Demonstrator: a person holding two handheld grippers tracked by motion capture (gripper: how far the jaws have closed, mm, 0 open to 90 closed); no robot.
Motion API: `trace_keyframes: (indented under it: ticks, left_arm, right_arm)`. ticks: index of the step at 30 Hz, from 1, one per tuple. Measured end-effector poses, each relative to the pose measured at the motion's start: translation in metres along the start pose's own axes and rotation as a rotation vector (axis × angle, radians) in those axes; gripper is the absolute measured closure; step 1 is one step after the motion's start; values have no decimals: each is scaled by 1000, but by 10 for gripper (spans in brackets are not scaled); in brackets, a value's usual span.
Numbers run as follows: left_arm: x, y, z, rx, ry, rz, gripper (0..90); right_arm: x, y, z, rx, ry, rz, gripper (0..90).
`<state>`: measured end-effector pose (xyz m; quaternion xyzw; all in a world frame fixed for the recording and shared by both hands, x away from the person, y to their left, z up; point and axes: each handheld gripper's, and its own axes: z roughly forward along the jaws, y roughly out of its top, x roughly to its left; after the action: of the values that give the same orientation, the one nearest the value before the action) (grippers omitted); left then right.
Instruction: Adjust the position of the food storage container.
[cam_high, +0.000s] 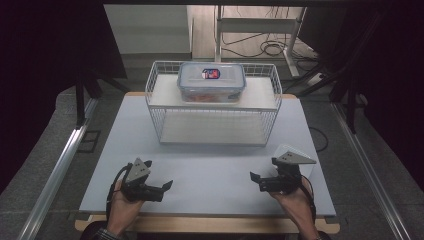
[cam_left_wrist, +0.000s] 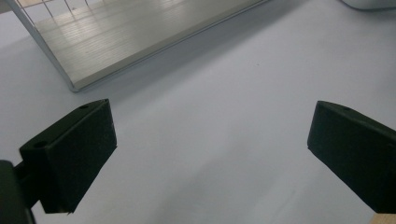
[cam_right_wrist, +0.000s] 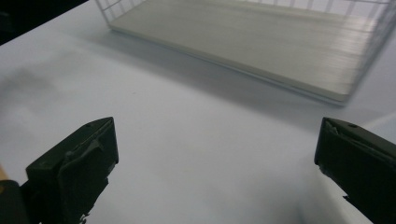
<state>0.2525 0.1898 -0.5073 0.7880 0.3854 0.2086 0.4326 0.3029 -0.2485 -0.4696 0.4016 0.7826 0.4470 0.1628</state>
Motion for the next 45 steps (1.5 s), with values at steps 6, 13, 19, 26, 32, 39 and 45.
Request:
trace_keyframes:
  ticks: [6, 13, 19, 26, 32, 39, 45]
  left_arm:
    - [1, -1, 2, 10, -6, -11, 11]
    - [3, -2, 3, 17, -20, -29, 12]
    - [4, -3, 3, 15, -22, -40, 14]
    - [5, -3, 4, 21, -27, -48, 15]
    - [6, -4, 5, 28, -30, -50, 17]
    - [7, -4, 6, 25, -34, -63, 19]
    - [6, -4, 7, 31, -38, -62, 20]
  right_arm:
    - [-27, 2, -20, -10, -99, 51, 268]
    - [-64, -3, -43, 8, -183, 80, 643]
    - [-89, -8, -61, 11, -316, 97, 870]
    - [-113, -17, -69, 20, -410, 159, 894]
    - [-123, -23, -61, 69, -429, 194, 894]
    - [-123, -21, -52, 84, -412, 201, 894]
    - [-114, -15, -35, 91, -350, 188, 893]
